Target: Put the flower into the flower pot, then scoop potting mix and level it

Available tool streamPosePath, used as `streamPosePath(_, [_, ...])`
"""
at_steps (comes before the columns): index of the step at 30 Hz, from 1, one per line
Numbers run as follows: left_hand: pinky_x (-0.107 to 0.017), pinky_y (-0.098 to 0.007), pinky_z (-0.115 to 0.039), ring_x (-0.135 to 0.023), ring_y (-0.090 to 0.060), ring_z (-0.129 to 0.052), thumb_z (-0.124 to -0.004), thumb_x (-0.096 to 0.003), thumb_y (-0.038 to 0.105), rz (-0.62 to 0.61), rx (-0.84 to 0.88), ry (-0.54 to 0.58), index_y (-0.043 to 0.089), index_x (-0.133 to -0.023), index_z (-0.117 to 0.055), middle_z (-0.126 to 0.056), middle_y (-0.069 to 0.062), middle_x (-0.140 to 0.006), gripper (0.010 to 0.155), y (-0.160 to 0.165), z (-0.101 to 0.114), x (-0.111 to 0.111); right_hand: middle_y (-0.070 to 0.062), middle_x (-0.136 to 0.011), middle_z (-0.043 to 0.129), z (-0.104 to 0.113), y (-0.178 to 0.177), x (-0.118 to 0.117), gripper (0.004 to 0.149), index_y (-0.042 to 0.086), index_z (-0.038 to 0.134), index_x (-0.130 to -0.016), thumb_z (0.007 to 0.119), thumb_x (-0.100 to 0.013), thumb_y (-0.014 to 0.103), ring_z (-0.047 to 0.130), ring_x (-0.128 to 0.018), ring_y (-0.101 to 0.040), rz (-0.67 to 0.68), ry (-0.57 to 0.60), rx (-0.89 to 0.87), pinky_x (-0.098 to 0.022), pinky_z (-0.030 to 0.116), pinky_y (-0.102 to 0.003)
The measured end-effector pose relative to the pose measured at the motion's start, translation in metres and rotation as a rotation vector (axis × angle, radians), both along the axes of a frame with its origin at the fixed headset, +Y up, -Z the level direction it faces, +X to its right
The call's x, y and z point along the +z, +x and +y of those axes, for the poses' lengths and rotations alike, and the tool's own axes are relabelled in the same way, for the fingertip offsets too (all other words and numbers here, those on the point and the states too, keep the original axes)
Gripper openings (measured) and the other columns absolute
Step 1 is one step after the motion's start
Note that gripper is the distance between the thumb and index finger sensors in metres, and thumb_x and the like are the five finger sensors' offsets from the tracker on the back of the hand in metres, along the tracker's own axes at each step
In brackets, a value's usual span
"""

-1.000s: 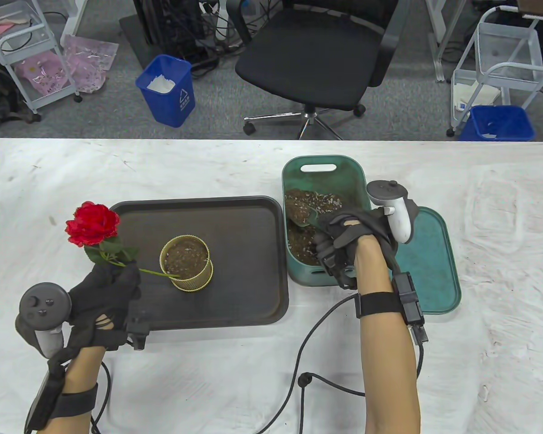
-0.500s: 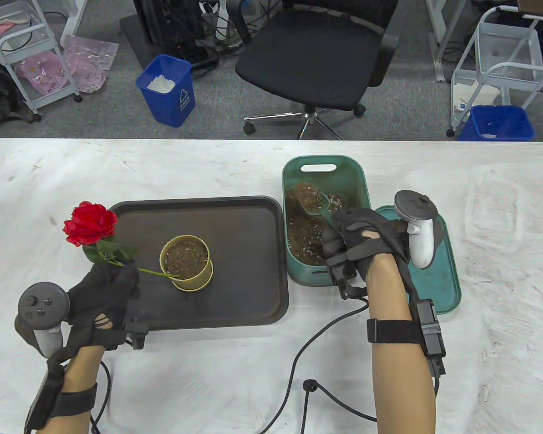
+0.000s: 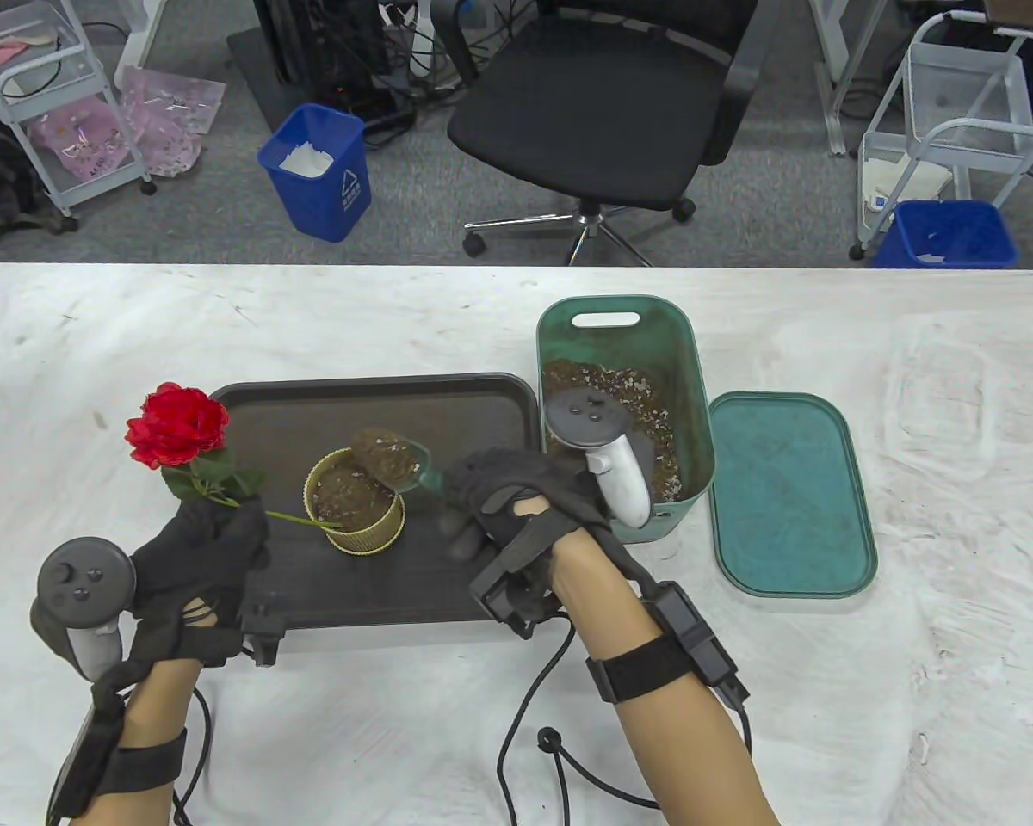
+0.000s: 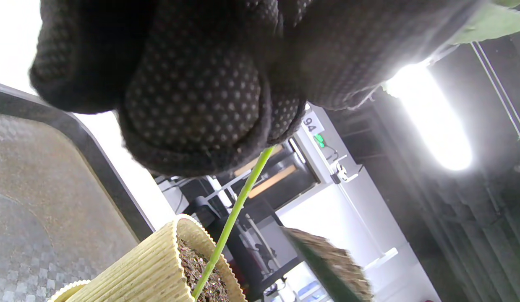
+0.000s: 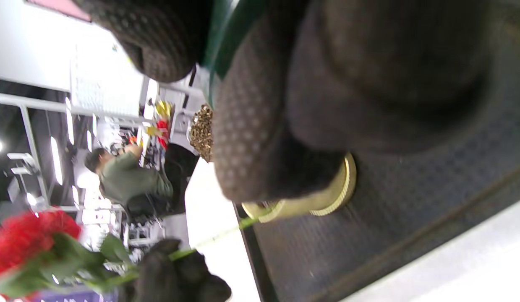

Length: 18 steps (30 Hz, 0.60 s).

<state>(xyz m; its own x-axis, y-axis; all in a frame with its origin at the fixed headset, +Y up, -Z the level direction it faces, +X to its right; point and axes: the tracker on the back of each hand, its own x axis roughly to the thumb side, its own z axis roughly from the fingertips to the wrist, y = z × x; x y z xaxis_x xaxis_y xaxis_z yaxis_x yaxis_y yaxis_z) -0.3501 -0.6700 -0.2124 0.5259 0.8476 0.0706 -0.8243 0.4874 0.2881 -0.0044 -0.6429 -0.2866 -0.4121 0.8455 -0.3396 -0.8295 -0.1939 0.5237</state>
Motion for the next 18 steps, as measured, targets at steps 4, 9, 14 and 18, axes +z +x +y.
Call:
streamPosePath(4, [-0.027,-0.035,-0.097,-0.023,-0.015,-0.113,-0.089,-0.0387,0.045,-0.001,-0.004,0.002,0.019,-0.076,-0.089,-0.104,0.003,-0.058,0.045,0.000,0.000,0.000,-0.015,-0.057,0.099,-0.015,-0.026,0.002,0.054,-0.001,0.073,-0.085,0.076,-0.043,0.033,0.109,-0.021,-0.025,0.016,0.032,0.112,-0.008,0.096,-0.035])
streamPosePath(9, [-0.027,-0.035,-0.097,-0.023,-0.015,-0.113,-0.089,-0.0387,0.045,-0.004,-0.010,0.006,0.019,-0.076,-0.089,-0.104,0.004,-0.058,0.045,0.001,0.000,0.000,-0.014,-0.052,0.102,-0.004,-0.047,0.007,0.052,0.003,0.079,-0.082,0.081,-0.041,0.034,0.107,-0.013,-0.024,0.037,0.295,0.374,-0.001,0.094,-0.034])
streamPosePath(14, [-0.027,-0.035,-0.097,-0.023,-0.015,-0.113,-0.089,-0.0386,0.045,-0.002,-0.011,0.005,0.019,-0.076,-0.089,-0.104,0.004,-0.058,0.045,0.001,-0.001,0.000,-0.012,-0.050,0.104,0.013,-0.066,0.020,0.051,0.005,0.082,-0.081,0.083,-0.040,0.035,0.106,-0.011,-0.024,0.106,0.542,0.588,0.000,0.092,-0.034])
streamPosePath(18, [-0.027,-0.035,-0.097,-0.023,-0.015,-0.113,-0.089,-0.0386,0.045,-0.003,-0.011,0.005,0.019,-0.076,-0.089,-0.104,0.004,-0.058,0.045,0.001,-0.001,0.001,-0.013,-0.053,0.103,0.020,-0.076,0.033,0.051,0.005,0.081,-0.081,0.083,-0.039,0.034,0.107,-0.016,-0.025,0.136,0.684,0.676,-0.004,0.093,-0.036])
